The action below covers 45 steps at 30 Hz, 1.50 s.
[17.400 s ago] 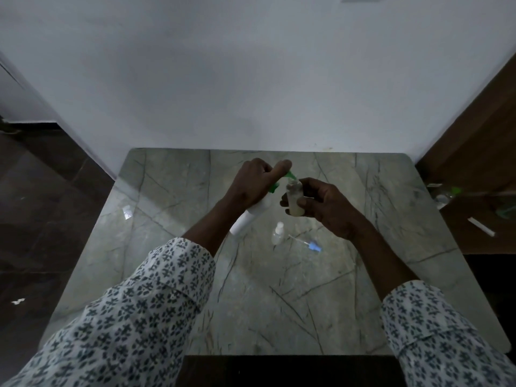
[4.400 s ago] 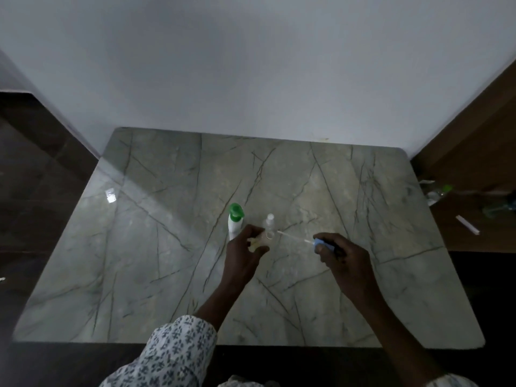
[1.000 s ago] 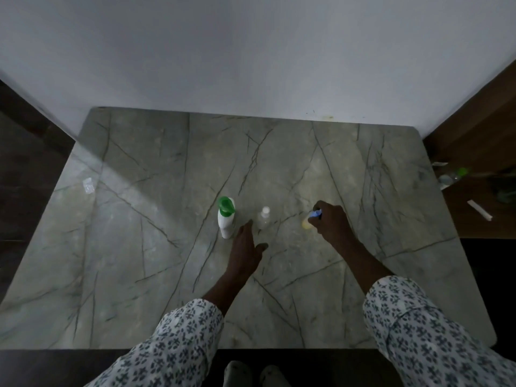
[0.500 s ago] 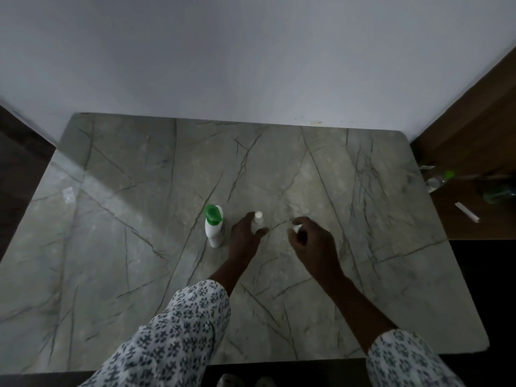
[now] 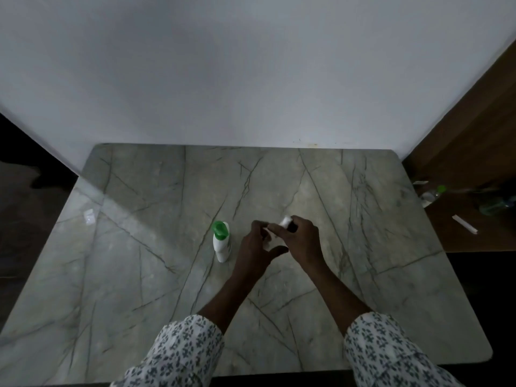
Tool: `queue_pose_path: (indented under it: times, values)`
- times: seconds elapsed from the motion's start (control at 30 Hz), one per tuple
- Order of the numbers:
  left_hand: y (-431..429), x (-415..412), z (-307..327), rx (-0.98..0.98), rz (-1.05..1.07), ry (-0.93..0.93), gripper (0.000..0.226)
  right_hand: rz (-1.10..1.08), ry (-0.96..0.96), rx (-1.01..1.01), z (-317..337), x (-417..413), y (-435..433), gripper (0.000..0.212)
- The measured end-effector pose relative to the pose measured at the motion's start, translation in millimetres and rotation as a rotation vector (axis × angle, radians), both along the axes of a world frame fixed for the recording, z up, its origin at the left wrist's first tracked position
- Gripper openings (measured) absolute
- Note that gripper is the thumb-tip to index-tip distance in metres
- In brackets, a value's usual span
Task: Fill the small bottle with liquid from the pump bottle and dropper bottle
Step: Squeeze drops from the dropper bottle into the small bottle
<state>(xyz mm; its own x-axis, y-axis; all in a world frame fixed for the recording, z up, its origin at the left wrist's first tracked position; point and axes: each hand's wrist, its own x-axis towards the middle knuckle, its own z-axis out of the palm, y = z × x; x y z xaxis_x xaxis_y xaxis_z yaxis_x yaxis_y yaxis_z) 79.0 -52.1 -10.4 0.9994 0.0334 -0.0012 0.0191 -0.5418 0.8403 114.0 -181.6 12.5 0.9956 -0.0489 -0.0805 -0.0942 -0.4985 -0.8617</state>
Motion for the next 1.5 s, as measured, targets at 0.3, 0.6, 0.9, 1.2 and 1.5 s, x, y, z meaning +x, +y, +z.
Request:
queue_pose_path:
  times: [0.3, 0.6, 0.9, 1.2, 1.5]
  values:
    - [14, -16, -3, -0.116, -0.01, 0.106, 0.037, 0.202, 0.209, 0.187, 7, -6, -12, 0.021]
    - [15, -21, -9, -0.062, -0.081, 0.108, 0.041, 0.35, 0.27, -0.298, 29, 4, -5, 0.028]
    - [22, -25, -23, -0.019, -0.141, 0.101, 0.04, 0.363, 0.43, -0.22, 28, -3, -1, 0.032]
    - [28, -26, -28, -0.025, -0.219, 0.169, 0.041, 0.495, 0.1, -0.396, 40, -1, -29, 0.028]
    - [42, -32, -42, -0.018, -0.081, 0.181, 0.045, -0.05, 0.125, 0.03, 33, -12, -76, 0.028]
